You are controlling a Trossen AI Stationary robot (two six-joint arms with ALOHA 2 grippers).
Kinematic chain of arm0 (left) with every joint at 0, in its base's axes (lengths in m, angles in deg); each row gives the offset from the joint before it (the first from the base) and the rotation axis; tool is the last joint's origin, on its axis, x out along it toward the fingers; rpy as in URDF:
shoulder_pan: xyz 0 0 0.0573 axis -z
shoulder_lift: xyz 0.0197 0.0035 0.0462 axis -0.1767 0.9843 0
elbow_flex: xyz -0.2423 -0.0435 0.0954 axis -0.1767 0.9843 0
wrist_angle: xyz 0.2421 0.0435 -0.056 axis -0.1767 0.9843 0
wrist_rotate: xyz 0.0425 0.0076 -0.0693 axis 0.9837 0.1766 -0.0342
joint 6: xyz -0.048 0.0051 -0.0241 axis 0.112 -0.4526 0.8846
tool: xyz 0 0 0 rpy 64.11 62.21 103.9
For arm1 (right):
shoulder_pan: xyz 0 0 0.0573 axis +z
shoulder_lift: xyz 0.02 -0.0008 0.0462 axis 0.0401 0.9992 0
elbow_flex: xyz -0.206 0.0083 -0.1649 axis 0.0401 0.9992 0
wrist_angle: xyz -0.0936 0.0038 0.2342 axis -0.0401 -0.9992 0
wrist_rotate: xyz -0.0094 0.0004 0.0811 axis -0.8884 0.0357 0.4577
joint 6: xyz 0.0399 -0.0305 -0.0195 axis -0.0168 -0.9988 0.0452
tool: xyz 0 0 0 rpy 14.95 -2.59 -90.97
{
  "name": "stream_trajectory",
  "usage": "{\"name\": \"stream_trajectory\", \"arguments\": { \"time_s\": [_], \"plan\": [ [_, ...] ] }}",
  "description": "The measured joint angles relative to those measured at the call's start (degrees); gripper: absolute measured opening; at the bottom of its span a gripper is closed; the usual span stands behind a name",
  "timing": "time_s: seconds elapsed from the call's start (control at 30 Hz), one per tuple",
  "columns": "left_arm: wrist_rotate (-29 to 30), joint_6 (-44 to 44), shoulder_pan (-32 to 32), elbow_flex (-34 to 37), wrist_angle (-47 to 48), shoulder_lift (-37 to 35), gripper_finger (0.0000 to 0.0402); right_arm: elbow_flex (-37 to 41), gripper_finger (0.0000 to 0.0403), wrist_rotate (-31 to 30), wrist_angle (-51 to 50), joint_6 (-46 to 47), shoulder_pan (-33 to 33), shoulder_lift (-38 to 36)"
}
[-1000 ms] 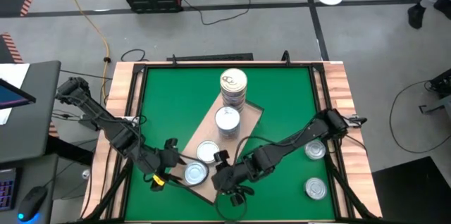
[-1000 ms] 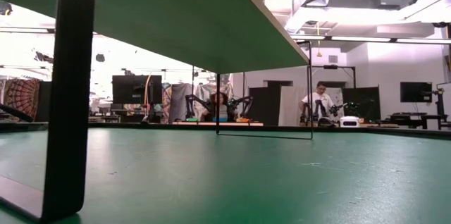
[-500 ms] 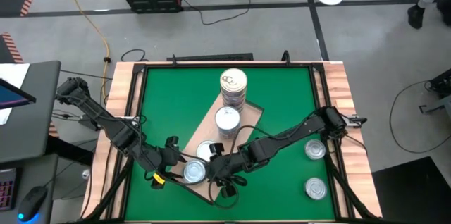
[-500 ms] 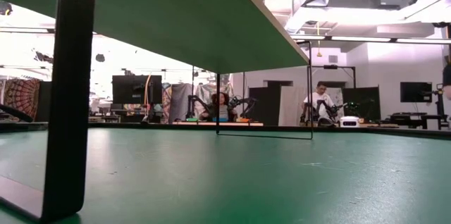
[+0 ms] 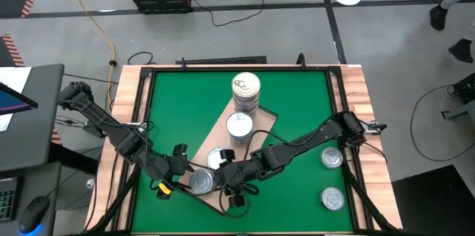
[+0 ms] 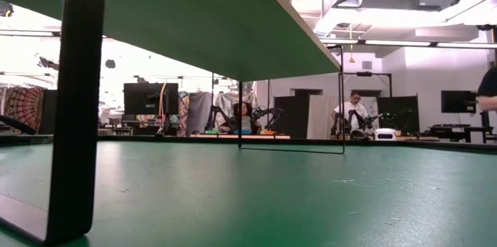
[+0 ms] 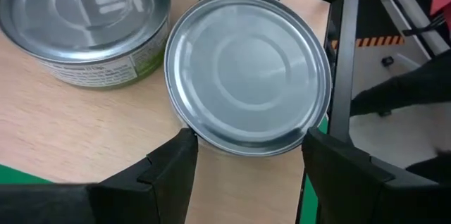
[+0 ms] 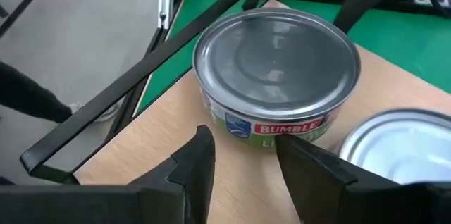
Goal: Stack canned seafood by type on shelf
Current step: Stack the green white tuna can on top of other the green tuna can on the shelf
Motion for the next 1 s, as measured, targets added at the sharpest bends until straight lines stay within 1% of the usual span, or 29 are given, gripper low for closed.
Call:
{"name": "stream_trajectory", "arguments": {
  "time_s": [0.3, 0.4, 0.47, 0.53, 0.7, 0.8, 0.83, 0.9, 1.0],
  "plan": [
    [3.8, 0.1, 0.0, 0.0, -1.0, 0.1, 0.0239, 0.0, 0.0192, -0.7, -2.4, 7.5, -0.2, -0.4],
    [8.1, 0.0, -0.3, -1.0, -3.0, 0.3, 0.0239, -0.5, 0.0183, -0.9, 0.4, 7.4, -0.3, -0.8],
    [10.2, -0.6, -0.4, -1.5, -2.0, 0.3, 0.0239, -0.4, 0.0173, -1.1, 0.6, 7.4, -0.4, -1.2],
    [10.2, -1.8, -0.3, -2.6, -2.5, 0.2, 0.0239, -0.5, 0.0164, -1.3, 2.0, 7.2, -0.4, -1.2],
    [9.3, -2.6, -1.2, -2.8, -1.7, 0.2, 0.0239, -0.4, 0.0146, -2.1, -1.5, 8.8, -0.6, -1.2],
    [9.5, -4.5, -1.4, -6.3, -0.7, -0.5, 0.0239, -0.3, 0.0139, -2.1, -4.1, 10.4, -0.5, -2.3],
    [9.8, -4.9, -1.4, -8.2, 0.5, -1.1, 0.0239, -0.3, 0.0137, -2.3, -3.7, 10.5, -0.4, -2.6],
    [9.9, -5.0, -1.5, -11.7, 6.8, -2.4, 0.0239, -0.3, 0.0134, -2.3, -3.9, 10.2, 0.1, -3.5],
    [7.3, -2.7, -1.5, -15.0, 17.2, -3.9, 0.0239, -0.3, 0.0133, -2.0, -3.5, 9.8, 0.6, -4.1]
  ]
}}
